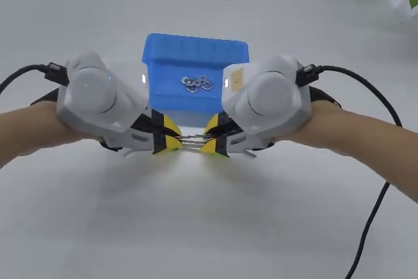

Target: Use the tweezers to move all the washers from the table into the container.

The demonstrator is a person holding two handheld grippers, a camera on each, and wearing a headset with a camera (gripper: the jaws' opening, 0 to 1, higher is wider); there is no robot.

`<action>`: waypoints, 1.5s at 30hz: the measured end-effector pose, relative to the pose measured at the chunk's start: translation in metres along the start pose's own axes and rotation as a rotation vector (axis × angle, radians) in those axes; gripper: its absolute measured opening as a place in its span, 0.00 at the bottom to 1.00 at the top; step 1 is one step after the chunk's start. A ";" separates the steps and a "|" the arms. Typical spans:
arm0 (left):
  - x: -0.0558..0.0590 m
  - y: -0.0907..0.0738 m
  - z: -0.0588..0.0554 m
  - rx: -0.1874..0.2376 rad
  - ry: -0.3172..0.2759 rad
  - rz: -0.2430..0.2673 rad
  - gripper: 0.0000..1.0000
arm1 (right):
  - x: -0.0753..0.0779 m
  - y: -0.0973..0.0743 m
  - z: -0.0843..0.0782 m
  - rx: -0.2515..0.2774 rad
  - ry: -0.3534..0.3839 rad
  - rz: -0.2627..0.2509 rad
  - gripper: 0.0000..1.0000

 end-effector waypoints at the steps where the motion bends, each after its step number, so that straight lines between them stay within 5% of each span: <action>1: 0.000 0.000 0.000 0.000 -0.005 0.000 0.09 | 0.000 0.000 0.000 -0.002 -0.001 0.001 0.13; 11: 0.002 -0.001 0.002 -0.023 -0.012 0.010 0.18 | -0.001 0.000 0.002 -0.020 0.016 0.002 0.15; 13: 0.003 -0.005 0.002 -0.027 -0.014 0.015 0.22 | -0.003 -0.002 0.000 0.008 0.054 -0.019 0.19; 17: 0.010 -0.017 0.004 0.027 -0.109 0.007 0.27 | -0.007 -0.017 -0.001 0.171 0.259 -0.065 0.18; 20: 0.011 -0.026 0.002 0.037 -0.118 0.047 0.29 | -0.008 -0.030 -0.007 0.206 0.281 -0.139 0.20; 22: 0.013 -0.034 0.001 0.076 -0.150 0.078 0.35 | -0.011 -0.042 -0.012 0.222 0.276 -0.188 0.23; 25: 0.026 -0.049 0.005 0.203 -0.247 0.063 0.51 | -0.018 -0.070 -0.011 0.322 0.233 -0.296 0.22; 28: 0.035 -0.067 0.005 0.230 -0.223 0.095 0.64 | -0.032 -0.096 -0.008 0.432 0.275 -0.305 0.25; 31: 0.040 -0.082 0.008 0.273 -0.215 0.125 0.74 | -0.042 -0.115 -0.014 0.410 0.227 -0.329 0.32; 34: 0.046 -0.101 0.015 0.342 -0.167 0.224 0.87 | -0.048 -0.135 -0.014 0.495 0.270 -0.338 0.33; 35: 0.049 -0.109 0.019 0.380 -0.122 0.282 0.91 | -0.050 -0.138 -0.016 0.489 0.263 -0.343 0.34; 38: 0.060 -0.118 0.023 0.456 -0.169 0.313 0.98 | -0.053 -0.143 -0.019 0.449 0.250 -0.359 0.41; 41: 0.069 -0.125 0.022 0.468 -0.172 0.315 0.99 | -0.058 -0.145 -0.021 0.427 0.241 -0.368 0.48; 43: 0.073 -0.129 0.023 0.475 -0.165 0.315 0.99 | -0.061 -0.146 -0.022 0.368 0.161 -0.406 0.53; 45: 0.074 -0.137 0.028 0.544 -0.193 0.328 1.00 | -0.065 -0.146 -0.026 0.335 0.137 -0.424 0.58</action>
Point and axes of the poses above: the centre of the closed fingertips' face, and the gripper's own axes: y roughly forward along the fingers, x roughly to its right, z roughly out of its top, the point moved 8 cm from there along -y, roughly backward along the fingers, and after that the axes turned 3 degrees about -y, right-handed, at the moved point
